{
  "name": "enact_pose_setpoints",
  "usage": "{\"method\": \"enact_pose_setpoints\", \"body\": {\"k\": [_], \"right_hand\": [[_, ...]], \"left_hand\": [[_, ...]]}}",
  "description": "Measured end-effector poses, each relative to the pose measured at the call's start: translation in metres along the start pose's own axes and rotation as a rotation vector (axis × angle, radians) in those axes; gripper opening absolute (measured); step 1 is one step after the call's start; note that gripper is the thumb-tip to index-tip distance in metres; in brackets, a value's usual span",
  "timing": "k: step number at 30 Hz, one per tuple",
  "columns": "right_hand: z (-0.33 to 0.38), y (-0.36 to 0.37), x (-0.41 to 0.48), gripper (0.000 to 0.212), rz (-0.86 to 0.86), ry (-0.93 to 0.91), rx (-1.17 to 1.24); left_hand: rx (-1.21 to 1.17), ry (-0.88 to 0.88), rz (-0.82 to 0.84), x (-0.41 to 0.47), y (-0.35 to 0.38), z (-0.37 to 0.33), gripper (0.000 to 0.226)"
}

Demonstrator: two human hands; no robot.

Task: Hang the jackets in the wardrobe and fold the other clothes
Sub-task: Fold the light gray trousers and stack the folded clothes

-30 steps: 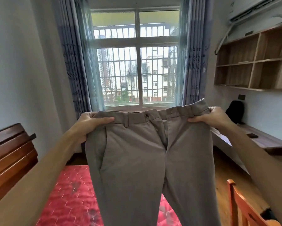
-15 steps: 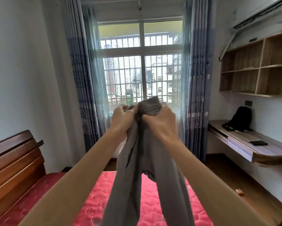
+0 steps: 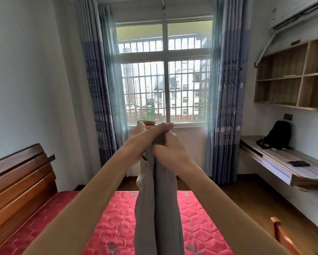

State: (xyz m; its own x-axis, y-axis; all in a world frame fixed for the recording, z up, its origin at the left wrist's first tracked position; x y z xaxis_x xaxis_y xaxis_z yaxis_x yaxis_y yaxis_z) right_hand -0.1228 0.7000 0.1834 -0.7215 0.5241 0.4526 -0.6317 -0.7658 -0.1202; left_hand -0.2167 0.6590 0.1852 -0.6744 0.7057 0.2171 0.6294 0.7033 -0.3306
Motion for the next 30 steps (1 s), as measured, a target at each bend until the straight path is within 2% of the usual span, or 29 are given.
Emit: {"method": "enact_pose_setpoints", "body": {"k": [2, 4, 8, 9, 11, 12, 14, 16, 17, 18, 20, 24, 27, 30], "right_hand": [[-0.008, 0.007, -0.004, 0.050, -0.019, 0.032, 0.021], [-0.013, 0.015, -0.010, 0.063, 0.034, 0.039, 0.139], [-0.023, 0.000, -0.010, 0.049, 0.131, 0.057, 0.576], [-0.033, -0.013, -0.006, 0.050, 0.072, 0.069, 0.624], [-0.059, -0.054, 0.005, 0.050, -0.167, 0.044, 0.402], [-0.073, -0.073, 0.009, 0.057, -0.270, 0.054, 0.256], [-0.103, -0.094, 0.016, 0.097, -0.306, 0.172, 0.139], [-0.132, -0.089, 0.021, 0.128, -0.116, 0.286, 0.276], [-0.140, -0.081, 0.021, 0.128, 0.002, 0.319, 0.364], [-0.143, -0.076, 0.021, 0.117, 0.064, 0.322, 0.444], [-0.140, -0.072, 0.022, 0.087, 0.045, 0.297, 0.557], [-0.119, -0.077, 0.034, 0.048, -0.100, 0.190, 0.520], [-0.112, -0.078, 0.042, 0.035, -0.150, 0.156, 0.438], [-0.115, -0.086, 0.048, 0.032, -0.169, 0.177, 0.341]], "left_hand": [[-0.053, -0.030, 0.039, 0.002, 0.005, 0.009, 0.072], [-0.074, -0.033, 0.063, 0.003, 0.003, 0.011, 0.052], [-0.056, 0.061, 0.068, 0.007, -0.023, 0.009, 0.017], [-0.049, 0.093, 0.071, 0.006, -0.029, 0.009, 0.015], [-0.057, 0.155, 0.102, 0.003, -0.036, 0.006, 0.014], [-0.077, 0.187, 0.123, 0.001, -0.038, 0.004, 0.014], [-0.129, 0.245, 0.159, -0.003, -0.041, -0.002, 0.015], [-0.181, 0.296, 0.192, -0.006, -0.043, -0.009, 0.015], [-0.196, 0.312, 0.202, -0.006, -0.045, -0.012, 0.015], [-0.188, 0.318, 0.202, -0.005, -0.047, -0.013, 0.015], [-0.041, 0.335, 0.126, 0.002, -0.054, -0.011, 0.016], [0.564, 0.496, -0.180, 0.016, -0.063, -0.003, 0.014], [0.758, 0.490, -0.154, 0.026, -0.064, 0.012, 0.050], [0.848, 0.497, 0.052, 0.034, -0.061, 0.030, 0.093]]}}
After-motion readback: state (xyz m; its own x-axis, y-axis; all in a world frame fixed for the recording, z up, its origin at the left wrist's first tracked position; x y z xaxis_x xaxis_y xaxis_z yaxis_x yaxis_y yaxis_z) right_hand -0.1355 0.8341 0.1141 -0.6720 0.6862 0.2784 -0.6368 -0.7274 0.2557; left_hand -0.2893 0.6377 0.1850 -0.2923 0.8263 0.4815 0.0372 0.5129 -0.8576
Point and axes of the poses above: each hand's wrist, its own x-axis towards the middle knuckle, its own y-axis out of the palm, z = x × y, the point moved 8 cm from there along x, towards the middle knuckle, and after that the axes turned 13 degrees about x, right-handed, at the moved point
